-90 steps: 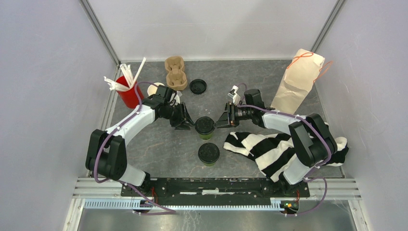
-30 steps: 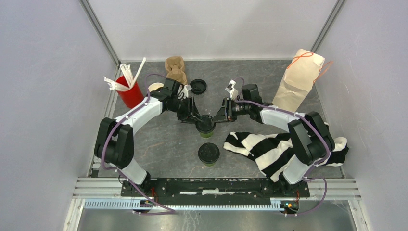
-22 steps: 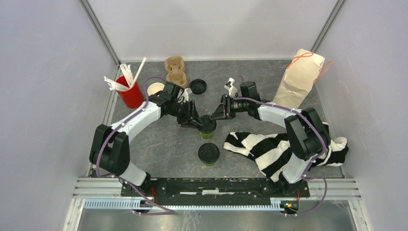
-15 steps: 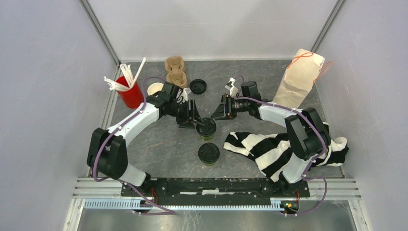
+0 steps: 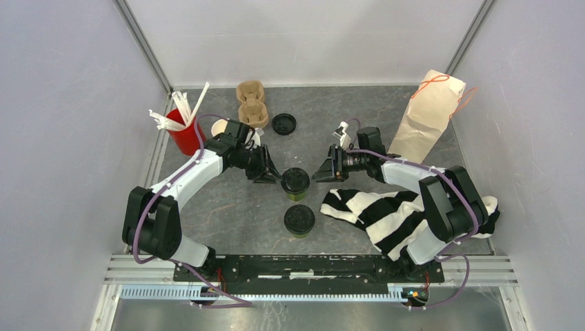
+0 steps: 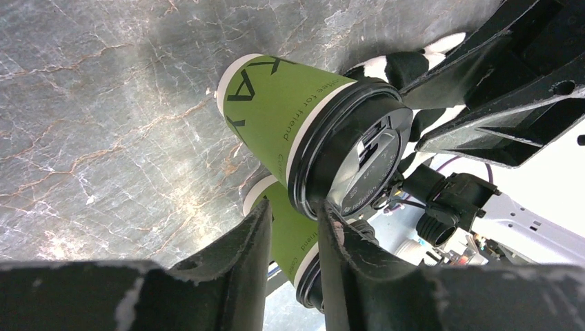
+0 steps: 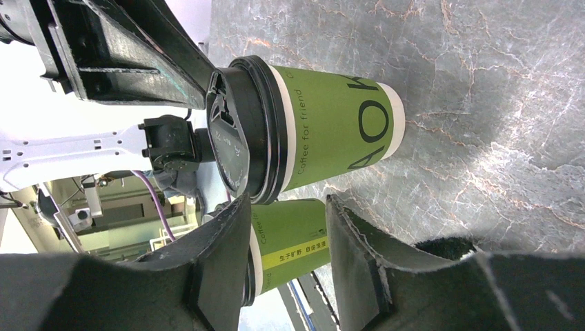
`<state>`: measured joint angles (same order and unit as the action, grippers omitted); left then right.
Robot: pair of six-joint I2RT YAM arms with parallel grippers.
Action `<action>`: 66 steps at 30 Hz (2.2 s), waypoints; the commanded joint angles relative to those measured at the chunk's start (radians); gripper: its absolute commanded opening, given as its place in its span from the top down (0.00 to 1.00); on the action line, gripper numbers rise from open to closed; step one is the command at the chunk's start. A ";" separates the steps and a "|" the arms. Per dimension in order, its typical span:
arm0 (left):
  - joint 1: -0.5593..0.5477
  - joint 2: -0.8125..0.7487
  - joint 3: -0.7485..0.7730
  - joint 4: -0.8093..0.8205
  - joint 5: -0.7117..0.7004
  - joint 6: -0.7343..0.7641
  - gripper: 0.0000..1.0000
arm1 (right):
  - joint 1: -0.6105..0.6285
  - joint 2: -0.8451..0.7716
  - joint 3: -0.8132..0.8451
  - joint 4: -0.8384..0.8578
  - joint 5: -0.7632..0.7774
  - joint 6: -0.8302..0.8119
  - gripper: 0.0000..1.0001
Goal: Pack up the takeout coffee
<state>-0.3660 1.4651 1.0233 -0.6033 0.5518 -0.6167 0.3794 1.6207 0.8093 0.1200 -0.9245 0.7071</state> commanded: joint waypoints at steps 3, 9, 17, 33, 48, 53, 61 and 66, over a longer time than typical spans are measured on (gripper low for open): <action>0.002 -0.021 -0.010 0.004 0.026 -0.020 0.65 | 0.005 0.037 0.058 0.047 -0.037 0.001 0.52; 0.001 -0.018 -0.031 -0.004 0.031 -0.014 0.65 | 0.015 0.065 0.071 0.057 -0.040 0.010 0.53; 0.001 0.009 -0.030 -0.010 0.029 0.006 0.65 | 0.022 0.082 0.079 0.088 -0.042 0.036 0.53; 0.002 0.002 -0.013 -0.022 0.020 0.018 0.53 | 0.044 0.109 0.083 0.093 -0.033 0.038 0.53; 0.002 0.089 -0.101 -0.127 -0.209 0.100 0.67 | 0.041 0.166 -0.060 0.003 0.121 -0.100 0.53; 0.001 0.138 -0.183 -0.116 -0.279 0.126 0.68 | 0.040 0.185 -0.148 -0.007 0.185 -0.158 0.53; 0.001 0.210 -0.218 -0.059 -0.317 0.112 0.70 | 0.038 0.221 -0.109 -0.049 0.229 -0.211 0.53; 0.001 0.227 -0.217 -0.060 -0.330 0.107 0.72 | 0.039 0.232 -0.123 -0.088 0.265 -0.249 0.53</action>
<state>-0.3405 1.5322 0.9401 -0.5419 0.6453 -0.6155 0.4034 1.7489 0.7753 0.3065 -0.9615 0.6682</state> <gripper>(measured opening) 0.307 0.477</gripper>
